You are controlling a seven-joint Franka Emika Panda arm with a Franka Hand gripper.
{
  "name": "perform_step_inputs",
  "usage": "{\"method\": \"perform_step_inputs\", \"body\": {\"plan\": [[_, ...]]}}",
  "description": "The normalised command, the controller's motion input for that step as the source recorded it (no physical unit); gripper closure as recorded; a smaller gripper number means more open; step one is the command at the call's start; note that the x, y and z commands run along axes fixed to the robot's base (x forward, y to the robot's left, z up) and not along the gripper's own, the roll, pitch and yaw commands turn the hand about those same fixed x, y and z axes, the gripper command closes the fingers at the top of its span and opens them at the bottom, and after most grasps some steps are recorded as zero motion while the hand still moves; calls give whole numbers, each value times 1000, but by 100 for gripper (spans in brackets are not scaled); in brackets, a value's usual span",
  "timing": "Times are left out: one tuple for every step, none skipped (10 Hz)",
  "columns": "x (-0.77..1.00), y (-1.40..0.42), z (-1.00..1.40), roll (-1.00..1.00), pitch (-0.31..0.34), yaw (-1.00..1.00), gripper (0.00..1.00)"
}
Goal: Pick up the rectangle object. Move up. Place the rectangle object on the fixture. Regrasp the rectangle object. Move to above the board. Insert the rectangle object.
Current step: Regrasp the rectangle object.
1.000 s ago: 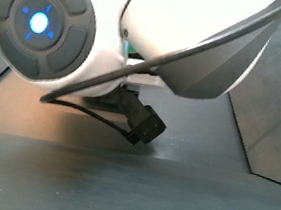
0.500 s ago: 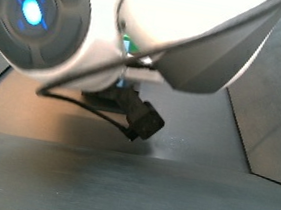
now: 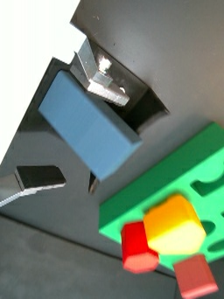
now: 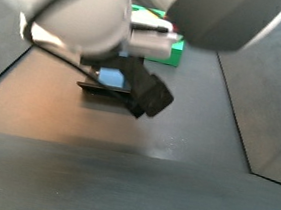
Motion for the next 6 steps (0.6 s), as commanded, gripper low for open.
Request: {"method": "perform_step_inputs", "body": {"plan": [[-32,-1,550,62,75,-2,0],[-30,1,313,53,73,-16,0],[-76,-890,1000,1000,65,4,0],[-78,-960,1000,1000,63,3,0],[-99,-979,1000,1000,53,2,0],[-138,-994,971,1000,42,1,0]]}}
